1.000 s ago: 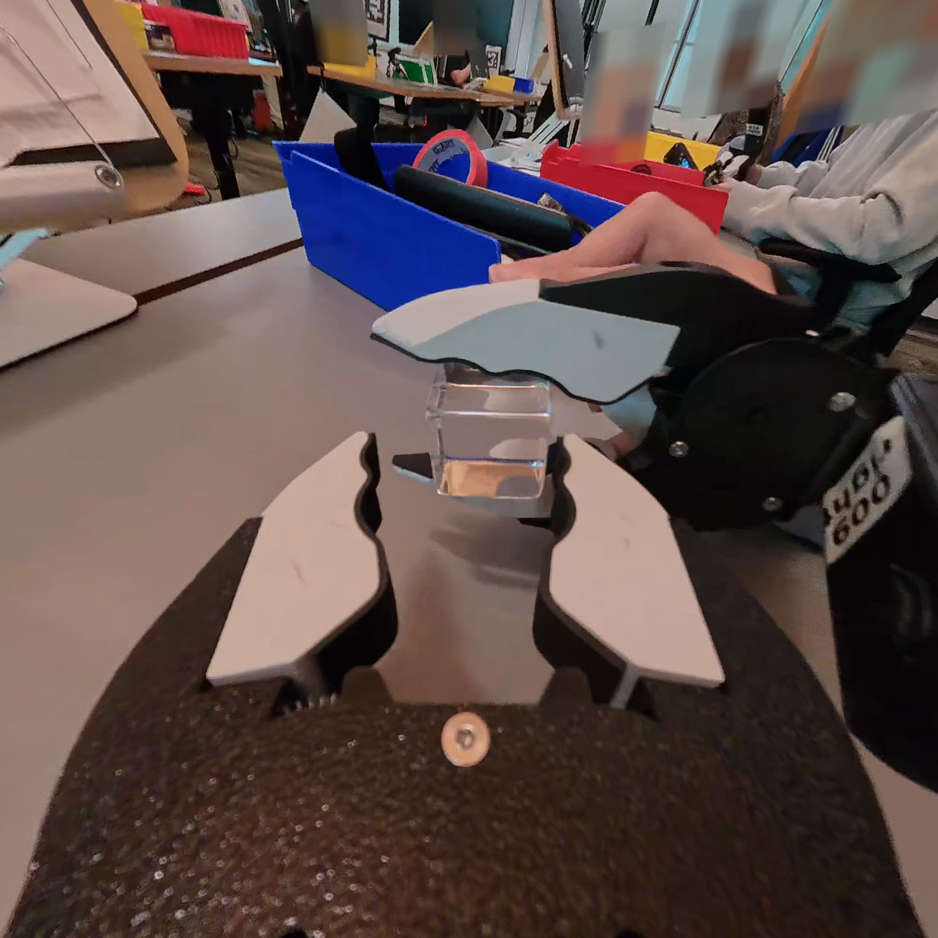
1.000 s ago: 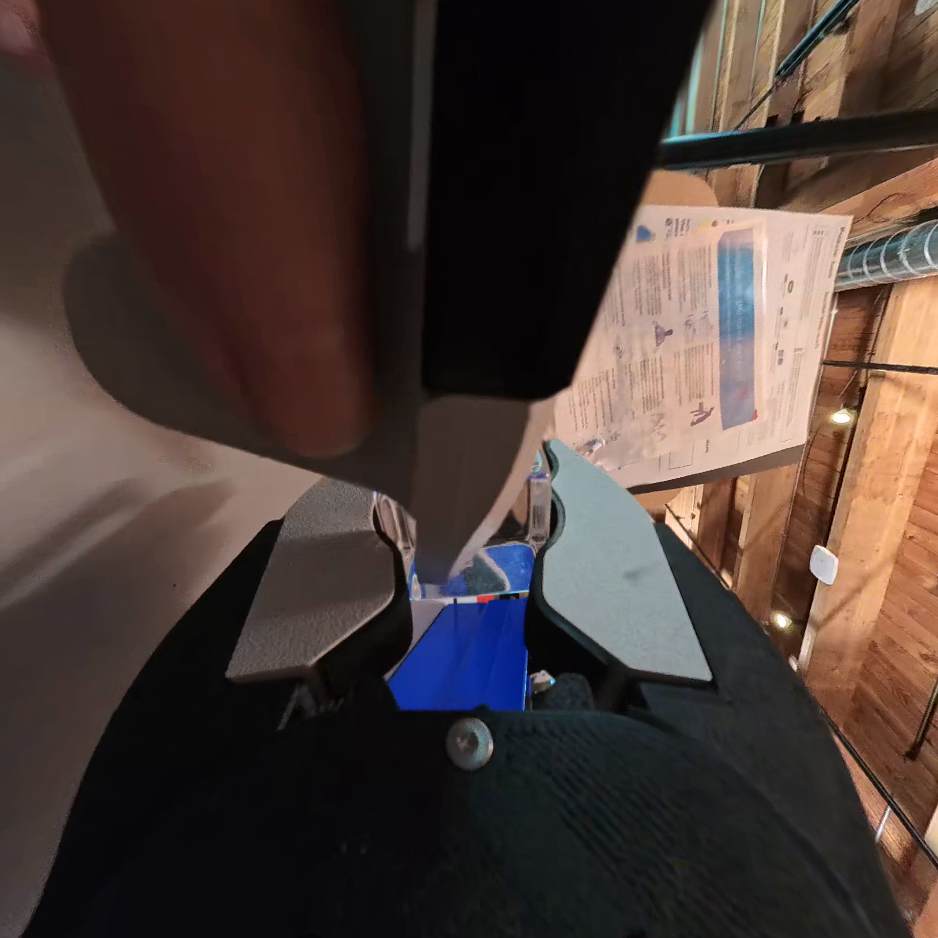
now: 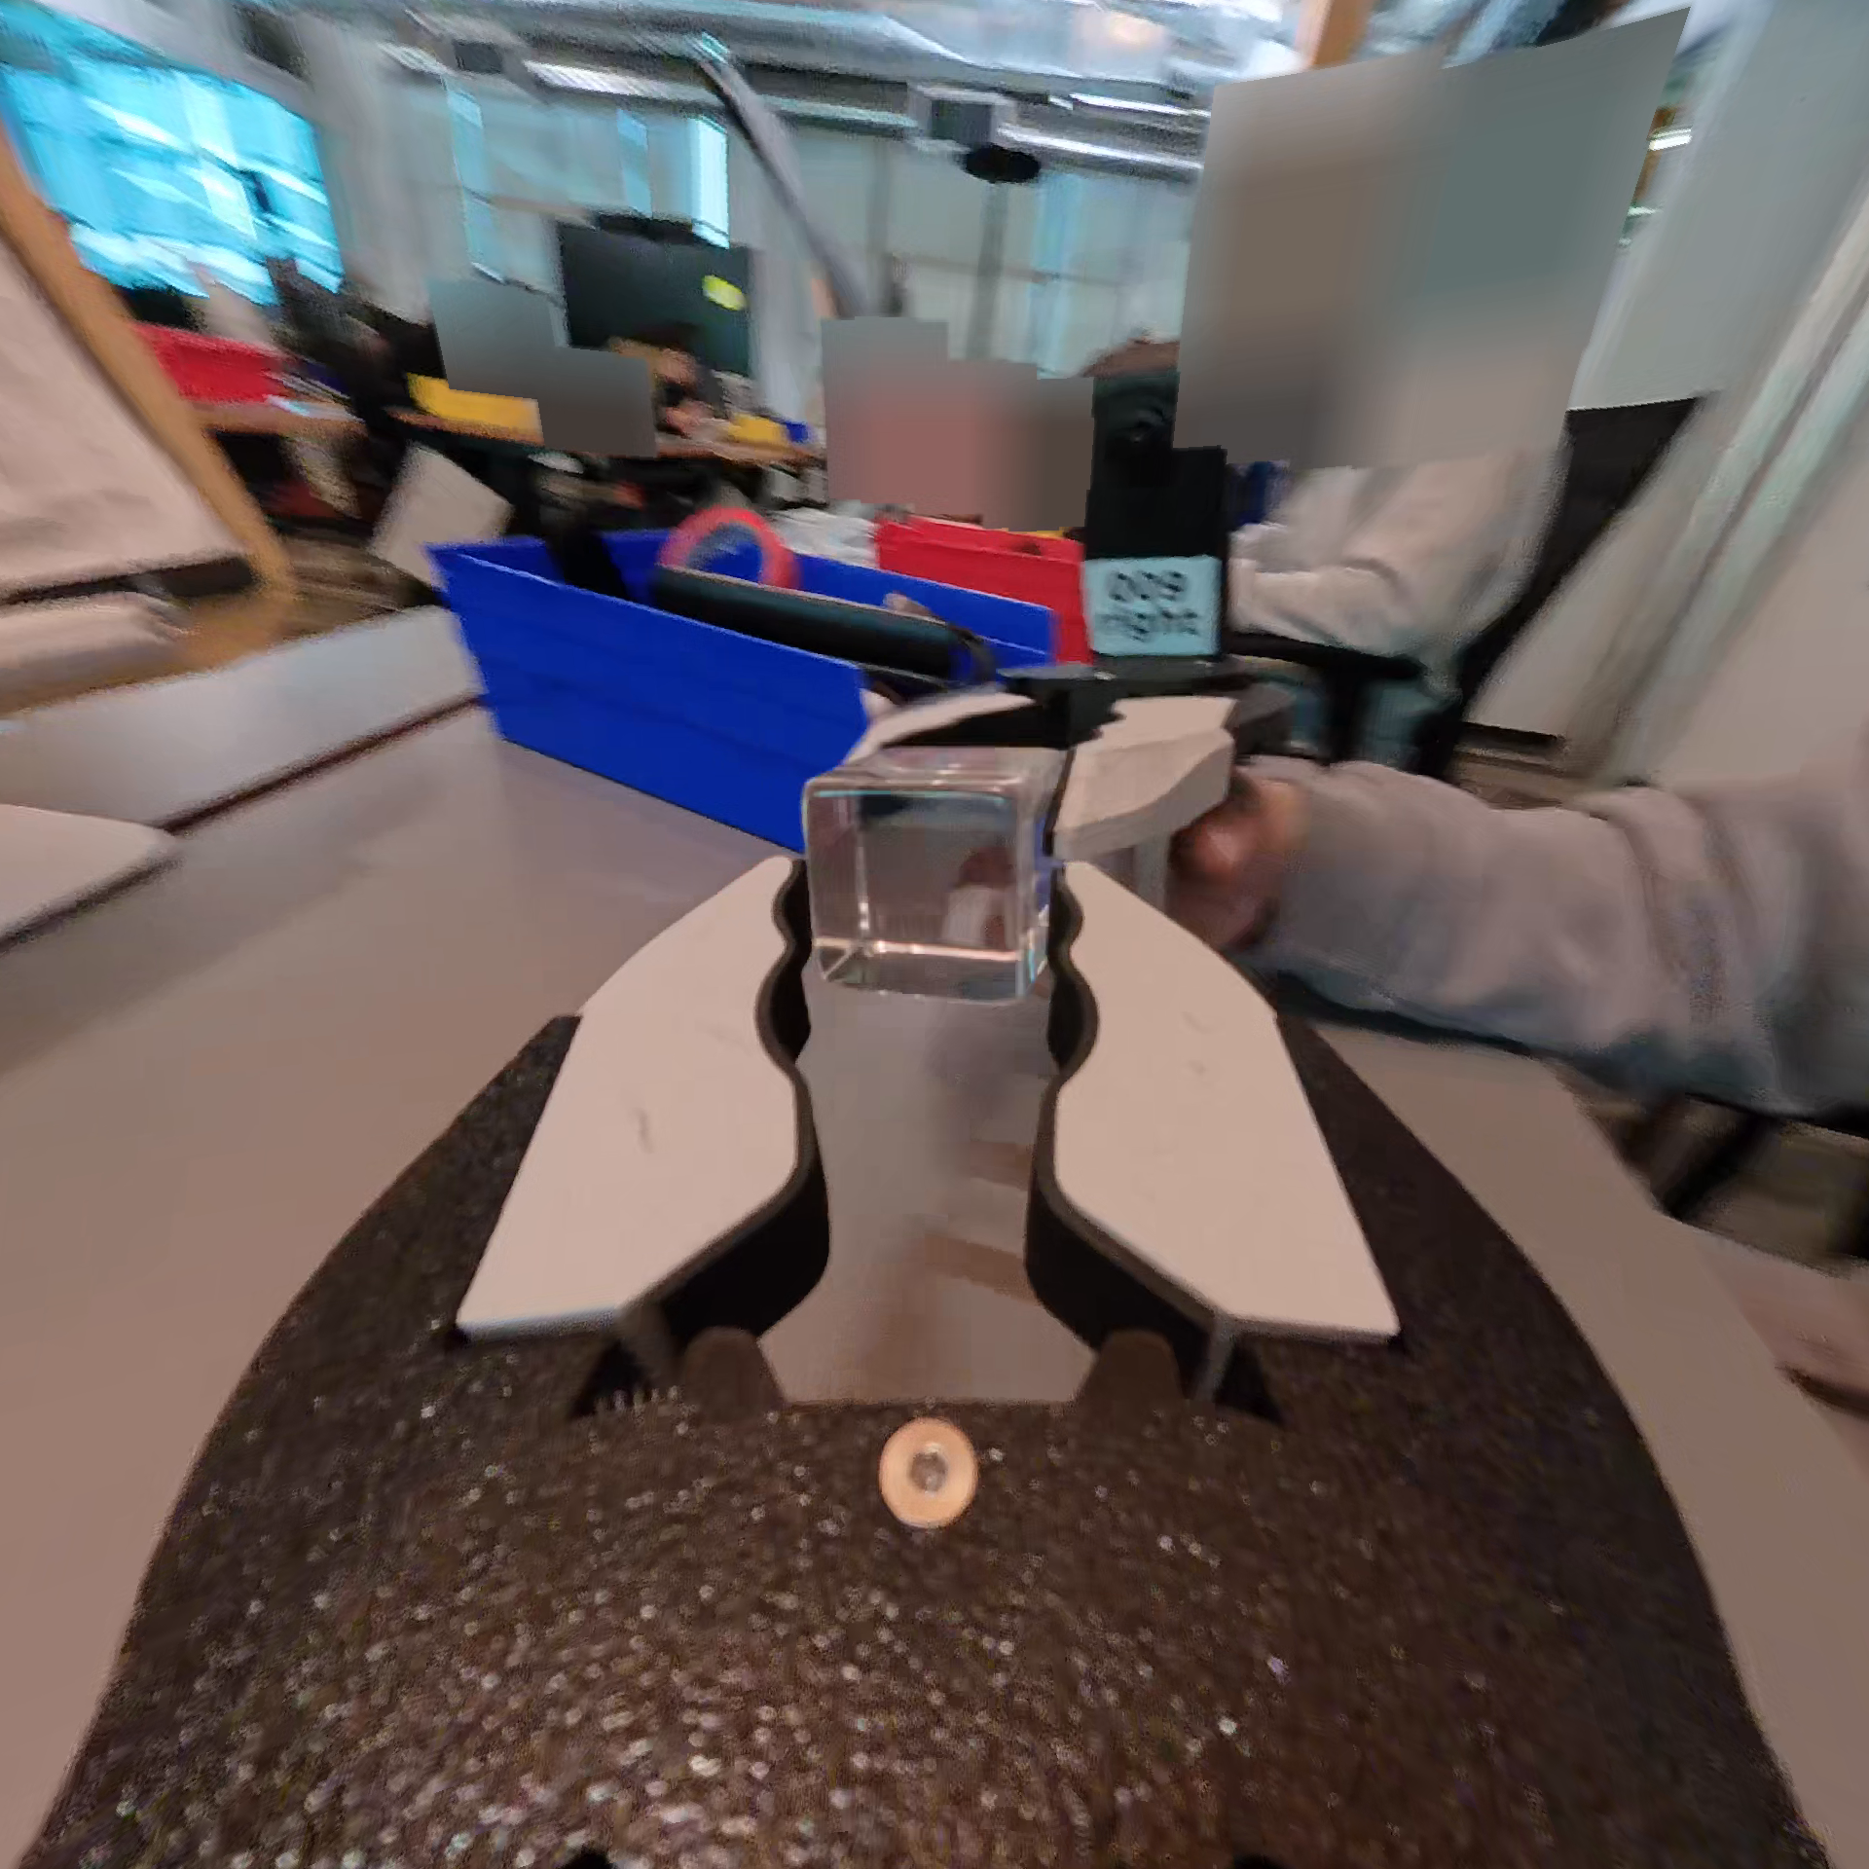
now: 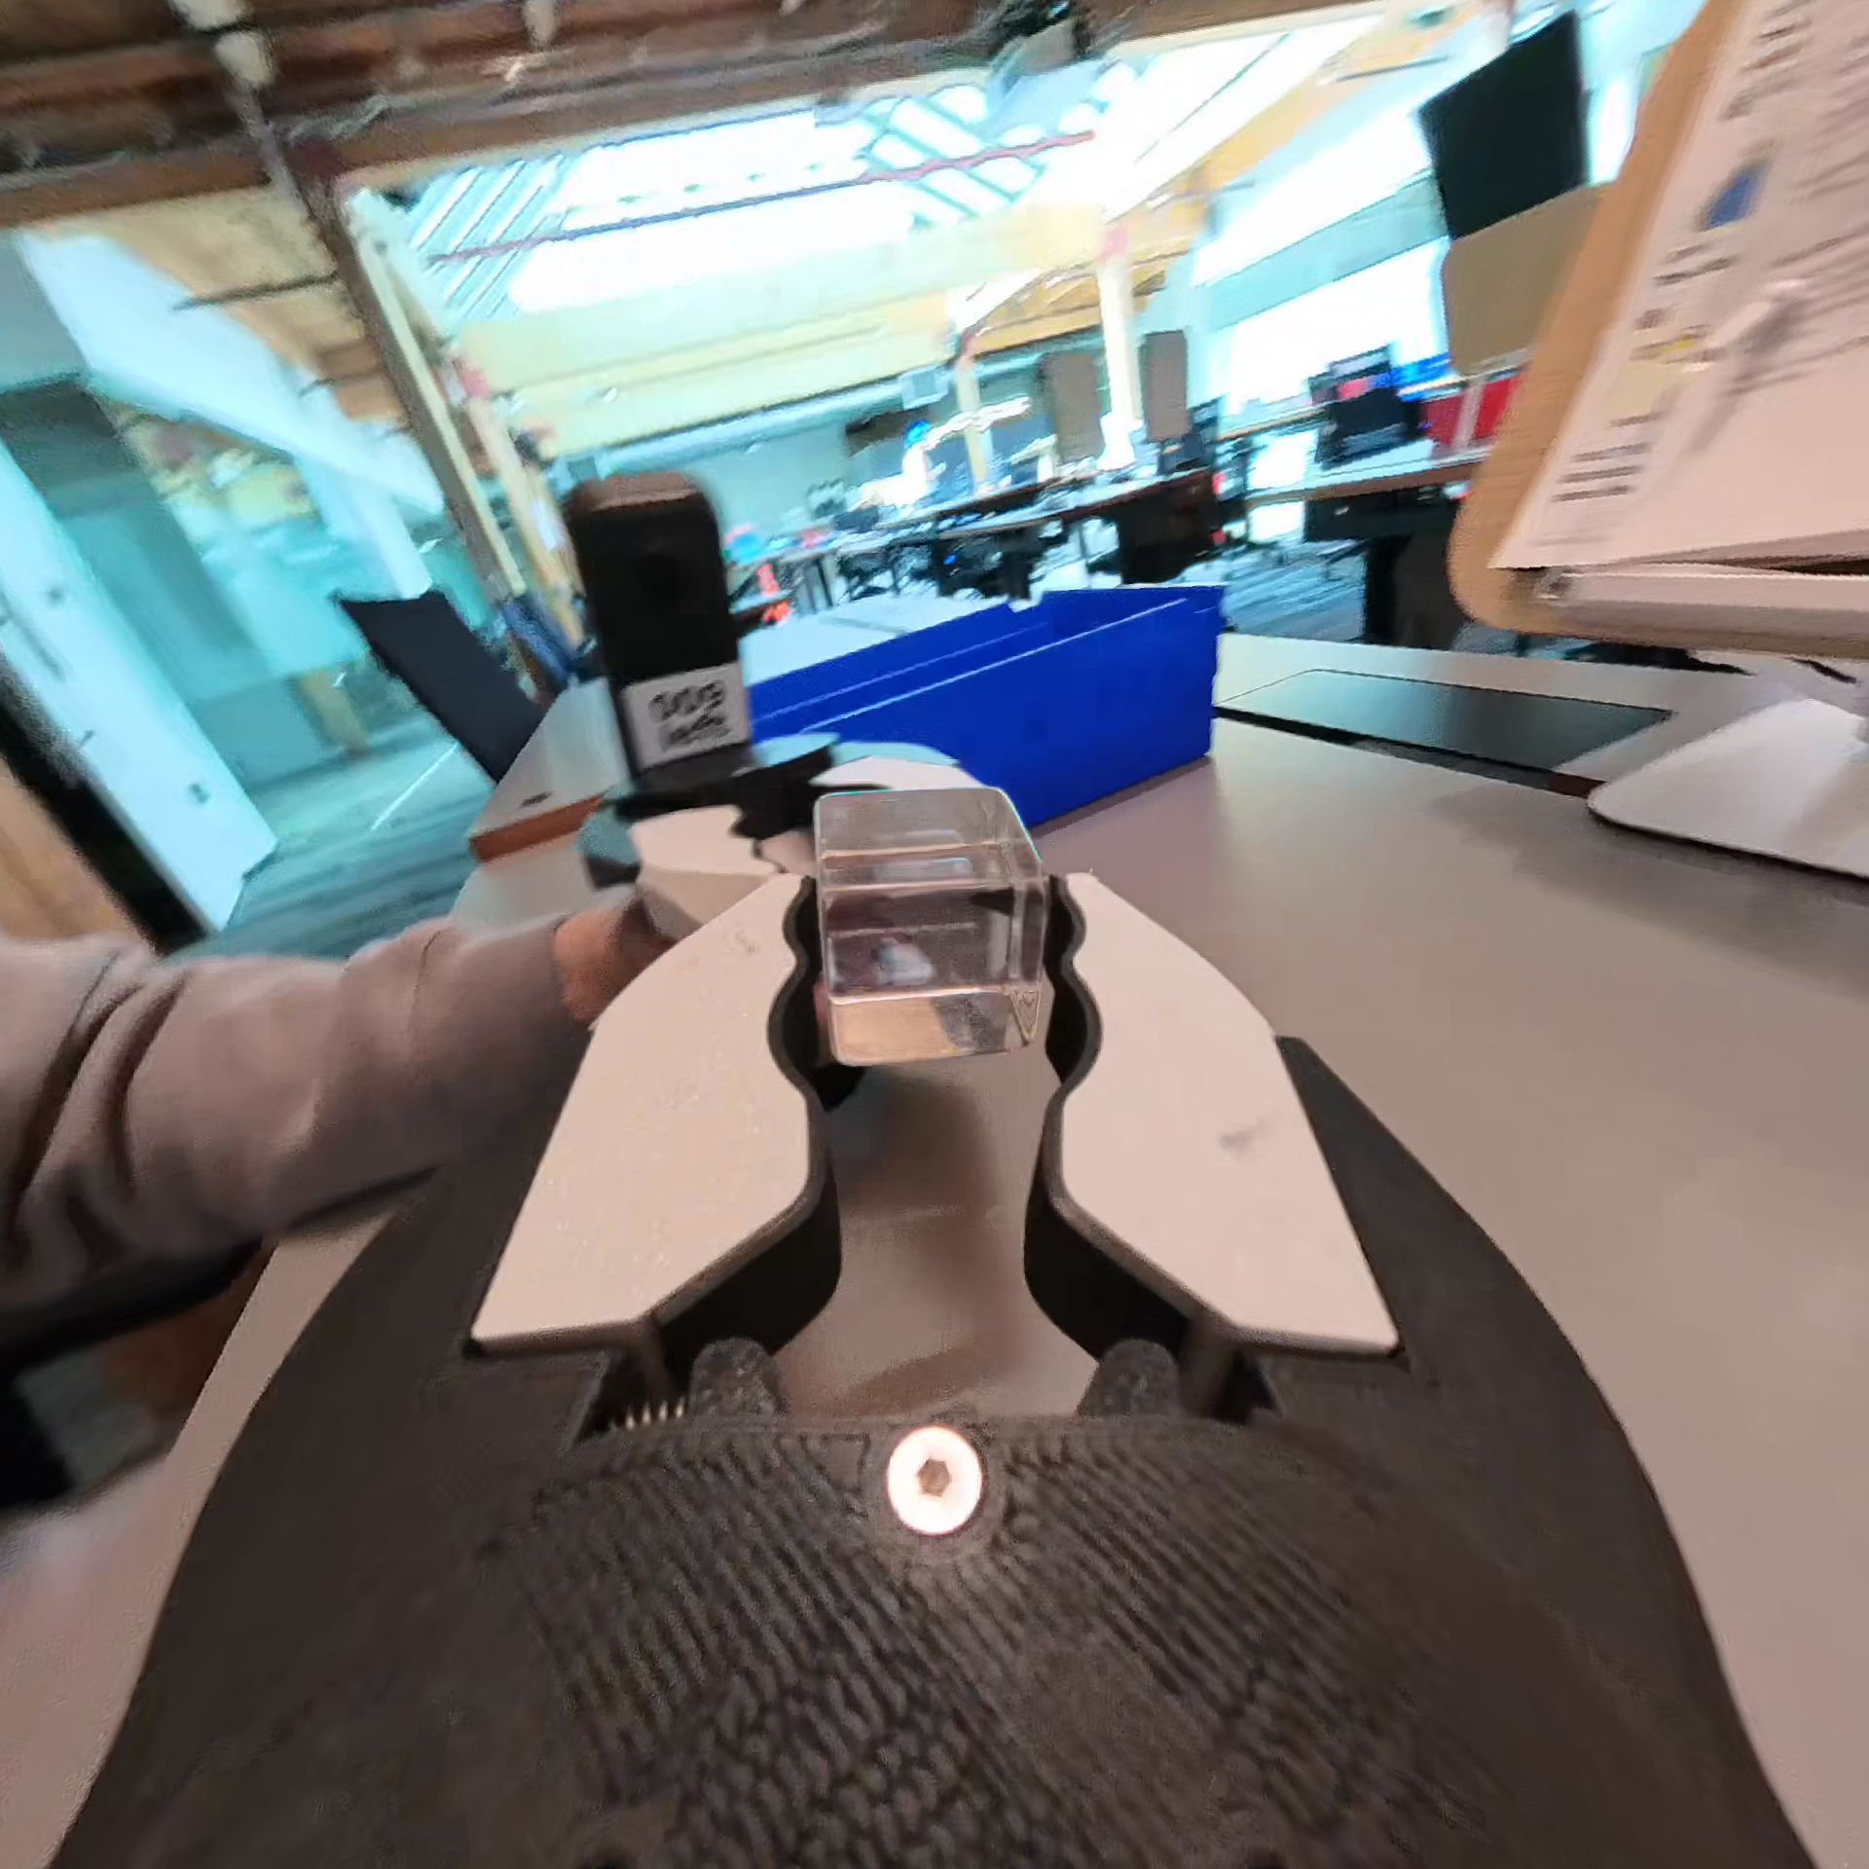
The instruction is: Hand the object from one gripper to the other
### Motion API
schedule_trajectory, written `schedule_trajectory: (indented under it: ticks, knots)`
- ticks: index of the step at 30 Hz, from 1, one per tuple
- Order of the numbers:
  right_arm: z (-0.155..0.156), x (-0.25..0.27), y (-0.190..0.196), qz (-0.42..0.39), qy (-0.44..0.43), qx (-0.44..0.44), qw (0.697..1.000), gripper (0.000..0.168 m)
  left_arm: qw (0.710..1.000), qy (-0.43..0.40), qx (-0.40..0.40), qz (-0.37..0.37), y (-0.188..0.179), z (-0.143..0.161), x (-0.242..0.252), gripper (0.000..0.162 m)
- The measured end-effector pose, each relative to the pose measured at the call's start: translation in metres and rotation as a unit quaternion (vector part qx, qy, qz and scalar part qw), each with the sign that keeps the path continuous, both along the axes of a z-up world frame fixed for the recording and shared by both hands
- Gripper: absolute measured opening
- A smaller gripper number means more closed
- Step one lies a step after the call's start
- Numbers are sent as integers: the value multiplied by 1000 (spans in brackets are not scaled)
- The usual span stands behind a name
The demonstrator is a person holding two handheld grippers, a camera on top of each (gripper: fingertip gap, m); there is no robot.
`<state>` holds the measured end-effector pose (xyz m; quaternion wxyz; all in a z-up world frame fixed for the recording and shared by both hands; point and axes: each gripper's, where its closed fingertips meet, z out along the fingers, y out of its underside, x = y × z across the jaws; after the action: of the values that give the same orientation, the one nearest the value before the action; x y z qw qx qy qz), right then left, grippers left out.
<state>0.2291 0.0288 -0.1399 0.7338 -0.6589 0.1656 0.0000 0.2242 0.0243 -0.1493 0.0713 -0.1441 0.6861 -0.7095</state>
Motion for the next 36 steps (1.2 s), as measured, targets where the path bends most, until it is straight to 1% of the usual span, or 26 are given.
schedule_trajectory:
  ticks: [3, 5, 7, 8, 10, 11, 13, 15, 18, 20, 22, 26, 29, 31, 32, 34, 36]
  knots:
    - [-2, 23, -9, -89, 34, 33, 995, 43, 989, -93, 4, 112, 2, 7, 13, 51]
    - [-3, 32, -15, -134, 53, 61, 988, 43, 973, -158, 26, 167, -2, 10, 15, 60]
    - [1, 36, -20, -156, 71, 93, 981, 43, 948, -222, 59, 219, -6, 9, 16, 63]
    - [4, 35, -20, -150, 90, 121, 977, 43, 931, -252, 78, 252, -5, 8, 19, 62]
    - [13, 27, -17, -89, 169, 198, 962, 42, 897, -319, 108, 286, -7, 9, 19, 69]
    - [16, 25, -17, -62, 208, 233, 948, 43, 884, -346, 119, 291, -9, 9, 18, 70]
    - [21, 19, -14, -17, 257, 283, 924, 43, 871, -373, 124, 295, -11, 12, 16, 70]
    - [23, 10, -7, 36, 294, 300, 907, 43, 864, -383, 110, 307, -9, 19, 15, 69]
    - [22, -3, 6, 80, 322, 297, 895, 43, 836, -413, 111, 344, 2, 30, 17, 68]
    - [22, -8, 11, 91, 328, 306, 889, 43, 822, -434, 113, 352, 5, 35, 15, 65]
    - [21, -8, 12, 87, 335, 314, 884, 43, 815, -445, 123, 349, 4, 34, 14, 60]
    - [15, -11, 16, 90, 320, 280, 901, 43, 815, -441, 148, 345, 1, 26, 17, 54]
    - [18, -12, 15, 105, 322, 287, 896, 43, 819, -435, 153, 343, 0, 28, 16, 53]
    - [17, -11, 14, 114, 320, 277, 899, 43, 831, -418, 167, 328, -1, 25, 18, 52]
    - [16, -10, 12, 119, 312, 268, 904, 44, 844, -400, 166, 315, -1, 23, 20, 52]
    - [20, -5, 5, 107, 280, 255, 919, 58, 883, -342, 145, 286, 2, 19, 22, 52]
    - [26, 1, -7, 79, 218, 230, 945, 67, 923, -274, 120, 242, 5, 13, 23, 53]
